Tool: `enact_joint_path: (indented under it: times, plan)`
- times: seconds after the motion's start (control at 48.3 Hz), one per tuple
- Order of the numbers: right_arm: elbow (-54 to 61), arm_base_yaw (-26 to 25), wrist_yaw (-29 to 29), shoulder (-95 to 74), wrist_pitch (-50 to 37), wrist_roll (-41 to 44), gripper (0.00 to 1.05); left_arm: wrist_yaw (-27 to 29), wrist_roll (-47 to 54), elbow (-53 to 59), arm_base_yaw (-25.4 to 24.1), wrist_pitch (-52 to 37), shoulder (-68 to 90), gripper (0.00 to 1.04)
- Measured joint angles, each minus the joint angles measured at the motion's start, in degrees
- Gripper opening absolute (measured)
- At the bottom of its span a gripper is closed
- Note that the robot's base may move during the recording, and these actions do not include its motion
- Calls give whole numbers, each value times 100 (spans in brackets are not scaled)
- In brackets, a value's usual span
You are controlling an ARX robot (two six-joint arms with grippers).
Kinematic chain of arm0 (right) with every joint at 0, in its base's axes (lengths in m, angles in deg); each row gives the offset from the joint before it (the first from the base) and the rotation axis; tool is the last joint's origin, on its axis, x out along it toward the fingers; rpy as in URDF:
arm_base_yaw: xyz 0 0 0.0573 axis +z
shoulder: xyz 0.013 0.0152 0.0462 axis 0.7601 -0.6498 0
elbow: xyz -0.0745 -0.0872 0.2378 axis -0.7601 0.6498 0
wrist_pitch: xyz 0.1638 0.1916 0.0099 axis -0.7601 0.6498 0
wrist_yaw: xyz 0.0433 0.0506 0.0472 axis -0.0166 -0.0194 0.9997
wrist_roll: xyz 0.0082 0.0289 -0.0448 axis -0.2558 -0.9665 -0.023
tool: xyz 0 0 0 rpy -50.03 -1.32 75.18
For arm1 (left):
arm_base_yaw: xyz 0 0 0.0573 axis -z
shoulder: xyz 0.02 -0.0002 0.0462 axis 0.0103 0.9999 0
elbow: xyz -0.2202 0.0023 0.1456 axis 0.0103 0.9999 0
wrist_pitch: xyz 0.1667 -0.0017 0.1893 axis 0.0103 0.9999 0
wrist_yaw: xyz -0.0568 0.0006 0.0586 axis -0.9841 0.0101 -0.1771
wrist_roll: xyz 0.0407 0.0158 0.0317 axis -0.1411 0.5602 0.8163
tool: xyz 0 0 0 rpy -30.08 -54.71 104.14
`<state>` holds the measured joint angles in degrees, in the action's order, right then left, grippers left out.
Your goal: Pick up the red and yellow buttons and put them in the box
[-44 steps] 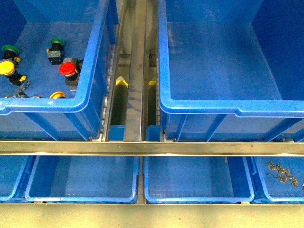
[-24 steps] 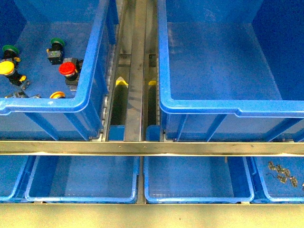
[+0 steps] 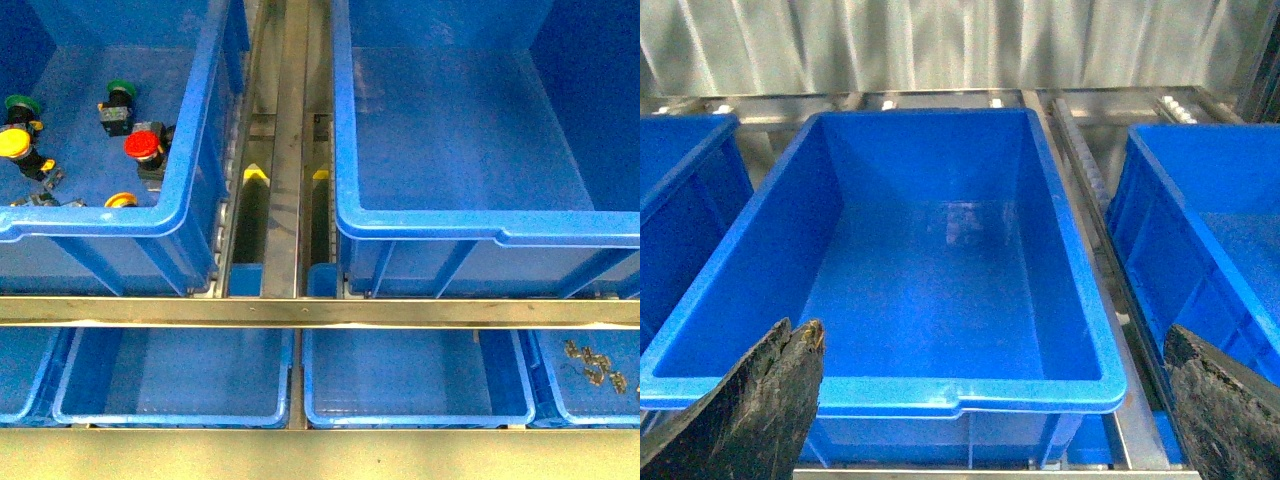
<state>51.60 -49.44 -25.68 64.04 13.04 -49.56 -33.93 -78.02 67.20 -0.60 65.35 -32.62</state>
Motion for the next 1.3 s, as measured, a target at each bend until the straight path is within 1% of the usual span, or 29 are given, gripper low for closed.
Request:
enact_joint_path:
  times: [1.014,1.034,1.076,1.117,1.2,1.241,1.303]
  plan:
    - [0,0,0,0,0,0,99,0,0,0,0,0,0,97]
    - [0,0,0,0,0,0,99,120,-87,-46,35,153,114,97]
    - [0,0,-9,-2,0,0,99,645,-765,-553,245,1266,841,97]
    - [0,0,-11,0,0,-2,99,671,-1121,-914,278,1565,1650,97]
    - [0,0,2,0,0,0,99,417,-1412,-1384,208,1126,2973,97]
    - [0,0,2,0,0,-2,99,48,-1412,-1805,33,485,3971,97]
    - [0,0,0,0,0,0,99,-380,-1257,-2260,-155,-26,4876,97]
